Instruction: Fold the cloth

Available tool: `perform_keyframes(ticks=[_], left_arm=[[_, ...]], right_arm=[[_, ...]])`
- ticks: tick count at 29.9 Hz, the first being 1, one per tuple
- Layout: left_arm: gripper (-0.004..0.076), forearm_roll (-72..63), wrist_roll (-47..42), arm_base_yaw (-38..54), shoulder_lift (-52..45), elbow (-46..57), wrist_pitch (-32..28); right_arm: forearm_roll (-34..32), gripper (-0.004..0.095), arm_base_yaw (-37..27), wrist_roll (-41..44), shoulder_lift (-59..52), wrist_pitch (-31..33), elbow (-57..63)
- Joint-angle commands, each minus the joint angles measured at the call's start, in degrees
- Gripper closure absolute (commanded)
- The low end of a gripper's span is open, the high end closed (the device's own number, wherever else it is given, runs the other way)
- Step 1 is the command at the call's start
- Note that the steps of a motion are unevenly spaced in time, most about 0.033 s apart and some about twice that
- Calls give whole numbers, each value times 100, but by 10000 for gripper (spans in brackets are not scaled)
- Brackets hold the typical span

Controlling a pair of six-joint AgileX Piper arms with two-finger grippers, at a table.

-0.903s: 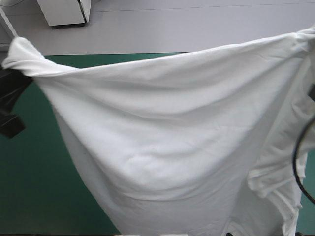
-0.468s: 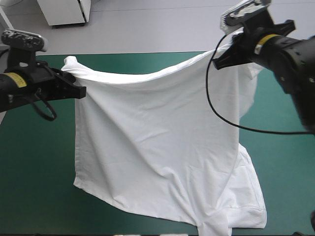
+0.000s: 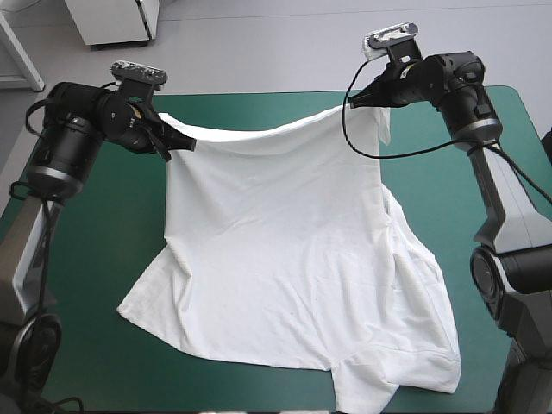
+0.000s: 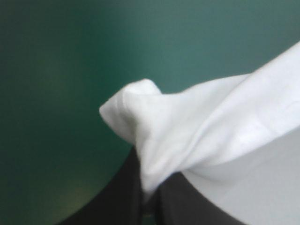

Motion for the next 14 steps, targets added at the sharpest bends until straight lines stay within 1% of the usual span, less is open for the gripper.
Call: perform_keyframes(ticks=[1, 4, 9, 11, 13, 14], left_arm=[[733, 39, -15, 101, 112, -134, -686], [733, 120, -92, 141, 392, -134, -1012], [733, 233, -295, 186, 721, -134, -1148], [729, 263, -295, 186, 799, -134, -1172], [703, 281, -295, 186, 868, -145, -1230], [682, 281, -295, 186, 907, -163, -1245]], right_arm=[[717, 923, -303, -374, -12, -442, -289], [1292, 923, -471, -663, 221, -285, -289], [1696, 905, -645, -764, 541, 188, -289], [1887, 836, -702, -839, 644, 297, -289], [2161, 701, -745, -945, 729, 329, -289], [2197, 637, -753, -945, 761, 329, -289]])
